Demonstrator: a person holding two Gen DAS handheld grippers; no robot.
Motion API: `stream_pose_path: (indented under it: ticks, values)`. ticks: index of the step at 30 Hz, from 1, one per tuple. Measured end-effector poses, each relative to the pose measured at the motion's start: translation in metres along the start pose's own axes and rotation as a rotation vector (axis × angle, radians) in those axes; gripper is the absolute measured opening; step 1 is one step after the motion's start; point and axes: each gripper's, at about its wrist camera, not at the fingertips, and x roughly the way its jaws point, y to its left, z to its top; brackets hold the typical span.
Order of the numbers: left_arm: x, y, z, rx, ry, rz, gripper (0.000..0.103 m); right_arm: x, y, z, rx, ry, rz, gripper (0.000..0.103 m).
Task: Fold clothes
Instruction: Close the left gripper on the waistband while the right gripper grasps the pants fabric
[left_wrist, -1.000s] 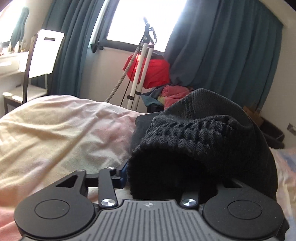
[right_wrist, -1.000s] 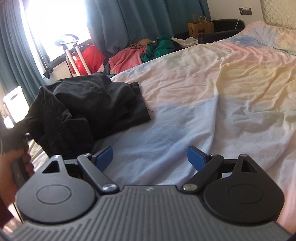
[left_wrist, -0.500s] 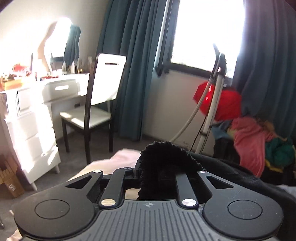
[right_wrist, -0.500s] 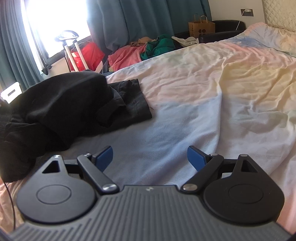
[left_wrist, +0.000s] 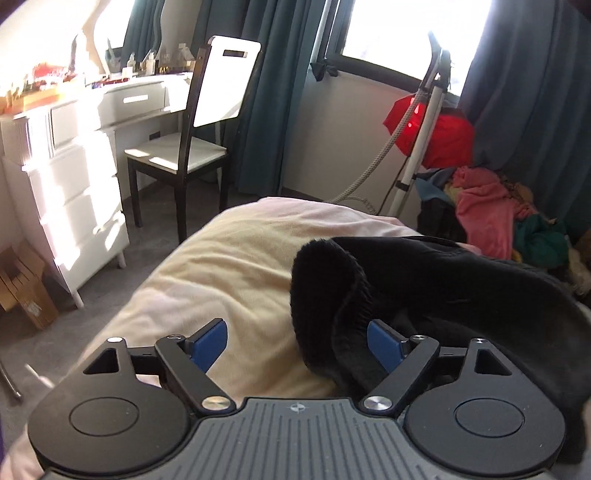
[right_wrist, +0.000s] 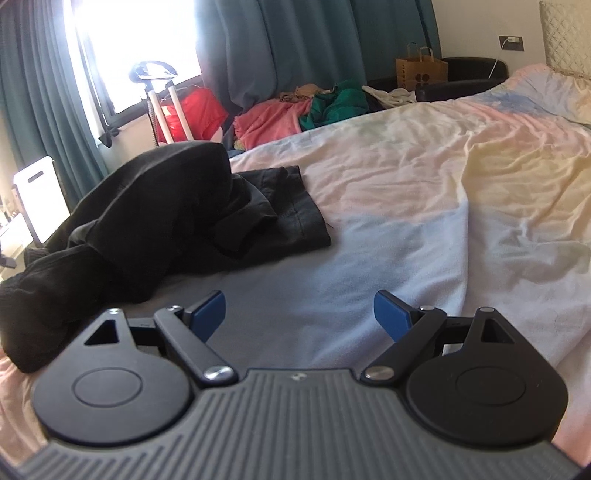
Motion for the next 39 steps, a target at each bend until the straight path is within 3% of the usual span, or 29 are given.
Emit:
stream_pose_path:
  ticks: [5,8,11,15,17,21,23,25,29,34,39]
  values:
    - [-0.055,0.023,-0.073,-0.381,0.134,-0.213,0.089,-0.023,-0.001,0.004,0.021,-0.02,0.042,0.089]
    - [-0.046,0.033,-0.114,-0.647,0.263,-0.309,0.089,-0.041,-0.005,0.001,0.029,-0.033,0.072,0.089]
    - [-0.038,0.031,-0.128,-0.67,0.204,-0.273,0.082,-0.051,-0.013,-0.004,0.079,-0.006,0.124,0.089]
    - [-0.027,0.028,-0.148,-0.706,0.13,-0.234,0.089,-0.047,-0.03,-0.008,0.319,0.055,0.334,0.089]
    - [-0.014,0.028,-0.158,-0.808,0.146,-0.303,0.089,-0.042,-0.033,-0.009,0.386,0.086,0.414,0.089]
    - [-0.003,0.025,-0.151,-0.758,0.108,-0.351,0.083,-0.028,-0.031,-0.012,0.498,0.141,0.482,0.091]
    - [-0.003,0.033,-0.152,-0.808,0.046,-0.359,0.058,-0.015,-0.026,-0.007,0.54,0.177,0.484,0.091]
    - [-0.006,0.039,-0.148,-0.79,0.001,-0.357,0.048,0.002,-0.024,0.0,0.581,0.202,0.479,0.091]
    - [-0.027,0.052,-0.136,-0.807,-0.086,-0.277,0.032,0.047,-0.02,0.011,0.668,0.205,0.398,0.091]
    - [-0.069,0.087,-0.115,-0.901,-0.199,-0.21,0.025,0.113,-0.017,0.01,0.812,0.227,0.312,0.091]
    - [-0.095,0.126,-0.106,-0.993,-0.236,-0.151,0.024,0.153,-0.003,0.019,0.891,0.143,0.21,0.091]
